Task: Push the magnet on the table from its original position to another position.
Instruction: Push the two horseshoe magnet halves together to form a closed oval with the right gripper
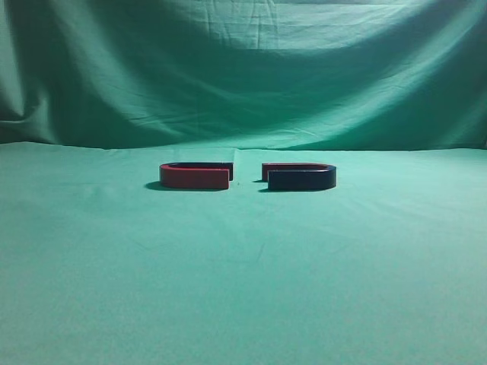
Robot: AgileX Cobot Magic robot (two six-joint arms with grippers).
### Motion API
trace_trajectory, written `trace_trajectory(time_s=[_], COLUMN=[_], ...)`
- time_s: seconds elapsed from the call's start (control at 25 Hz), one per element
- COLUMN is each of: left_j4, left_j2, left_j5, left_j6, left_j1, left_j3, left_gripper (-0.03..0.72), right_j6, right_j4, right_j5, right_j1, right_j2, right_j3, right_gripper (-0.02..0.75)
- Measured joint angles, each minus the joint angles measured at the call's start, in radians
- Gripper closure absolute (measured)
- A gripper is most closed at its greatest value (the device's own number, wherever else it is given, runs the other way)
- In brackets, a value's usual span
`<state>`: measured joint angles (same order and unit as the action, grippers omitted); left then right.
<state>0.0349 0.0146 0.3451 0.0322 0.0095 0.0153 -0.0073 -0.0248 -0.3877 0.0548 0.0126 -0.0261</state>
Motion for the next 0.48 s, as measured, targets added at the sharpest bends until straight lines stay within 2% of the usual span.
trace_trajectory(time_s=[0.08,0.2,0.44,0.48], left_j4=[0.0,0.0,0.0,0.0], left_j2=[0.0,0.0,0.0,0.0], left_j5=[0.0,0.0,0.0,0.0], left_j6=[0.0,0.0,0.0,0.0], left_j1=[0.0,0.0,0.0,0.0], left_j3=[0.0,0.0,0.0,0.0], left_gripper=[0.289,0.289,0.289,0.289], right_j6=[0.0,0.002,0.004,0.004], right_j4=[0.0,-0.012,-0.089,-0.091], right_j5=[0.009,0.12,0.59,0.615], right_j1=[0.0,0.0,0.0,0.0], right_j2=[0.0,0.0,0.0,0.0], right_j3=[-0.001,-0.003,-0.003,0.0], right_gripper=[0.738,0.738,0.738,0.738])
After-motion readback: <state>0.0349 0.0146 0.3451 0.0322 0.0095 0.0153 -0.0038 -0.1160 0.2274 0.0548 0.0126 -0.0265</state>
